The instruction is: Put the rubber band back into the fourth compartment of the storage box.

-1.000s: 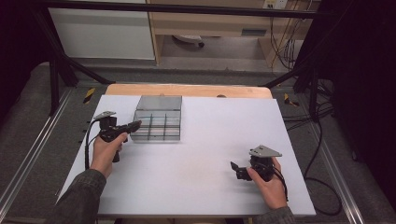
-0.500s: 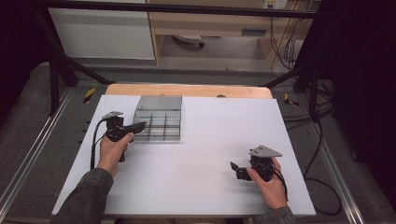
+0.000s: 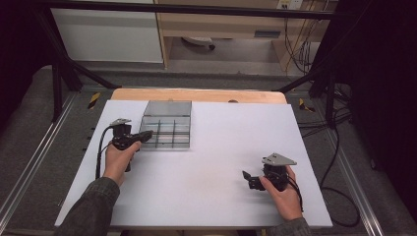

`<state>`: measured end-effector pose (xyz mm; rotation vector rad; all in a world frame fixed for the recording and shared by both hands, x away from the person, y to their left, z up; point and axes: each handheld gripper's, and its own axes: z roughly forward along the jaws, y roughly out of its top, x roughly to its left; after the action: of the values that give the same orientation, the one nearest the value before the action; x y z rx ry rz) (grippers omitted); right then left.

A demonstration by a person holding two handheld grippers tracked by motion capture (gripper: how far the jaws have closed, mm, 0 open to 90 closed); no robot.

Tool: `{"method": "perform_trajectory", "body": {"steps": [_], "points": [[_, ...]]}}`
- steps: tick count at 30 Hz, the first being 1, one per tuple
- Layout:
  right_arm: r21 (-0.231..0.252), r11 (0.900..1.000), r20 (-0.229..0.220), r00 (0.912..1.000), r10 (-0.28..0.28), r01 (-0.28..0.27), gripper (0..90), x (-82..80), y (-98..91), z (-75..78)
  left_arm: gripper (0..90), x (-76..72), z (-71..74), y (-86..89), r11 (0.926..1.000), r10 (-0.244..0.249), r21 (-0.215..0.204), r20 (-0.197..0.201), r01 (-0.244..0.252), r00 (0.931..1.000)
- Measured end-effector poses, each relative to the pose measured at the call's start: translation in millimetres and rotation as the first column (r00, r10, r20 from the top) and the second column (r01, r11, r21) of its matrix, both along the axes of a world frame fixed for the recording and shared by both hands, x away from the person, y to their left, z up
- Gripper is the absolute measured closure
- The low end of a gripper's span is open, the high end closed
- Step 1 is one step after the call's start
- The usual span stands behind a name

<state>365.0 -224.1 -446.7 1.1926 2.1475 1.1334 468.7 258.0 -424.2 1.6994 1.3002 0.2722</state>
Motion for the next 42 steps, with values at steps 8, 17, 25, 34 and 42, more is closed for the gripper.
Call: {"method": "perform_trajectory", "body": {"steps": [8, 17, 25, 34, 42], "points": [[0.001, 1.0000, -0.001, 1.0000, 0.000, 0.000, 4.8, 0.0, 0.1, -0.1, 80.2, -0.7, 0.9, 0.1, 0.9999, 0.016, -0.006, 0.011, -0.016, 0.9998], [0.000, 1.0000, -0.002, 1.0000, 0.000, 0.000, 4.8, 0.1, 0.2, -0.3, 74.4, -1.7, 3.0, -0.5, 0.9997, 0.023, 0.006, 0.031, -0.023, 0.9993], [0.001, 1.0000, -0.005, 1.0000, -0.003, 0.003, 4.8, 0.5, -0.1, -0.9, 66.4, -3.8, 6.1, -2.6, 0.9991, 0.014, 0.040, 0.053, -0.016, 0.9985], [0.003, 1.0000, -0.008, 1.0000, -0.003, 0.003, 4.8, 1.9, -0.1, -1.9, 61.3, -3.3, 7.2, -9.1, 0.9991, -0.004, 0.042, 0.073, 0.000, 0.9973], [0.008, 1.0000, -0.012, 0.9999, -0.003, 0.003, 4.8, 2.4, 0.0, -2.3, 51.2, -4.9, 11.2, -16.3, 0.9986, -0.034, 0.044, 0.093, 0.030, 0.9951]]}}
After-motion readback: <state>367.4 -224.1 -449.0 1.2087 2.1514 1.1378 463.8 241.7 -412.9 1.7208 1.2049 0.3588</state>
